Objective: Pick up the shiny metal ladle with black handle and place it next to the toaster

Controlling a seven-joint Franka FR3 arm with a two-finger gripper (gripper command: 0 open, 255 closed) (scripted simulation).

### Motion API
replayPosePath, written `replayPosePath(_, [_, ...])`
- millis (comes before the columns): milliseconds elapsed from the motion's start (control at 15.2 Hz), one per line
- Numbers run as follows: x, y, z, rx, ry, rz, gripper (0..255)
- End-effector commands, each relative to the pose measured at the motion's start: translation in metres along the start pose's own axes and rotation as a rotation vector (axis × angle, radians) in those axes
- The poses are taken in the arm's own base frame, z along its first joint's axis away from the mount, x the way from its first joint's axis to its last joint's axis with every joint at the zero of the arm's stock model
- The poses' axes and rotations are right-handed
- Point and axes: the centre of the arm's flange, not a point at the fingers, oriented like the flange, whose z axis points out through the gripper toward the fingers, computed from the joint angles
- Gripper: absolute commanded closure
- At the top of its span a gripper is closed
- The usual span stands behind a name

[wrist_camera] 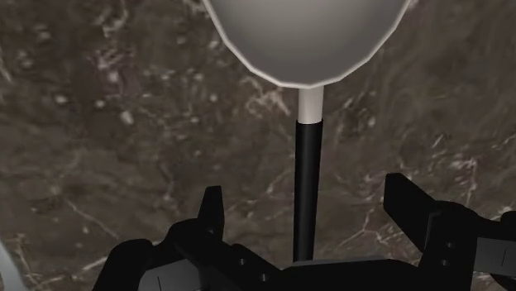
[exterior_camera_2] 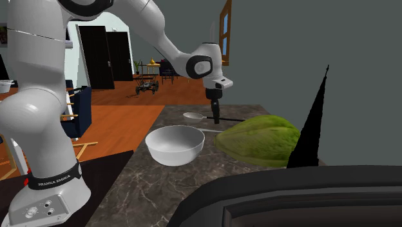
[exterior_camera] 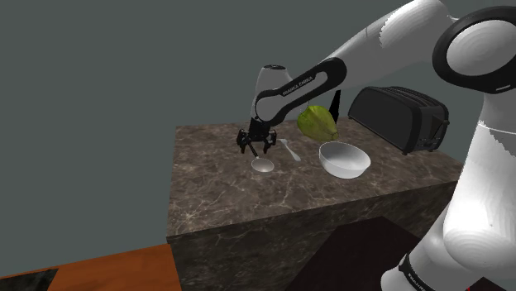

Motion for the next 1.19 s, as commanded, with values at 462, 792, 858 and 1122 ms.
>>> replayPosePath(462, [0.000,0.000,0.001,0.000,0.000,0.000,255])
replayPosePath(792, [0.002,-0.002,-0.016,0.000,0.000,0.000,255])
replayPosePath(858, [0.002,-0.002,-0.021,0.000,0.000,0.000,255])
replayPosePath(1122, [0.005,-0.004,-0.042,0.000,0.000,0.000,255])
